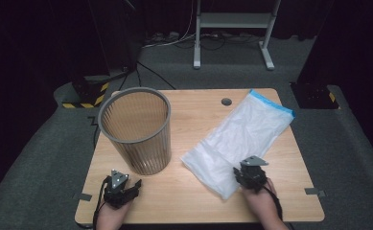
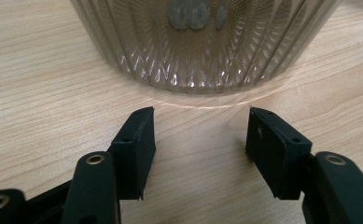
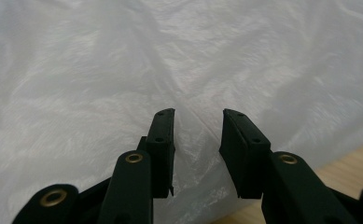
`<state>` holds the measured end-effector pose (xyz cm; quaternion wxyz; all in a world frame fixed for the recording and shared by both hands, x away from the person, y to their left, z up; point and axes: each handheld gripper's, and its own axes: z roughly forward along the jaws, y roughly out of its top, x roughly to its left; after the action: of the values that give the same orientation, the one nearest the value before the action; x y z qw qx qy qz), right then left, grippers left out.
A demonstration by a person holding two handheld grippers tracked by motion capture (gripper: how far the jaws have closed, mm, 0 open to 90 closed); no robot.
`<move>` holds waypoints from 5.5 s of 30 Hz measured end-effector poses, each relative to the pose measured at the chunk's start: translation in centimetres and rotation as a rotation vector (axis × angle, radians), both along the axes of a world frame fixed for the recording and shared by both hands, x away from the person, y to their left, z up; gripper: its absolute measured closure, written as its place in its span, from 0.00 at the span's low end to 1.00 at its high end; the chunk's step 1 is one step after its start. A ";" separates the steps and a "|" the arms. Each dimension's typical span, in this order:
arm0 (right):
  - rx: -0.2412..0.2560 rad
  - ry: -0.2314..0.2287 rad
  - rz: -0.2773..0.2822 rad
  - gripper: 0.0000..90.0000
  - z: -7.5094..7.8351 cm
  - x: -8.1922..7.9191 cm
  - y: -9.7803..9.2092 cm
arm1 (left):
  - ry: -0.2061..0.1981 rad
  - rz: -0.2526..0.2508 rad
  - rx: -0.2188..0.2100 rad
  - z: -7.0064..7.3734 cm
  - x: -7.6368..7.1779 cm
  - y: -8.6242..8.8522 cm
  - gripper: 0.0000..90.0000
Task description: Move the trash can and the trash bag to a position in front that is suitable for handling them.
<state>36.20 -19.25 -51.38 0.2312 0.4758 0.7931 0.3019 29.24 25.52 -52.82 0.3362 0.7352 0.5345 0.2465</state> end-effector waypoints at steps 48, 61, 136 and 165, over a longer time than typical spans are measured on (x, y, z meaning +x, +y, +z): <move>0.051 -0.072 -0.088 0.72 -0.9 3.8 -1.6 | -0.001 0.006 -0.007 0.0 -0.2 0.1 0.48; 0.055 -0.113 0.184 0.69 0.5 3.5 4.1 | -0.003 0.010 -0.009 0.0 -0.2 0.1 0.48; 0.086 -0.059 -0.059 0.64 -0.2 2.7 -4.9 | 0.006 -0.001 -0.045 0.0 -0.6 0.5 0.46; 0.178 -0.149 0.224 0.90 5.7 6.3 15.1 | -0.162 0.153 -0.067 4.4 9.3 5.5 1.00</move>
<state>42.52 -4.14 -45.72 0.2110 0.3791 0.7921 0.4294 38.51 30.99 -48.42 0.3829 0.6583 0.5681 0.3121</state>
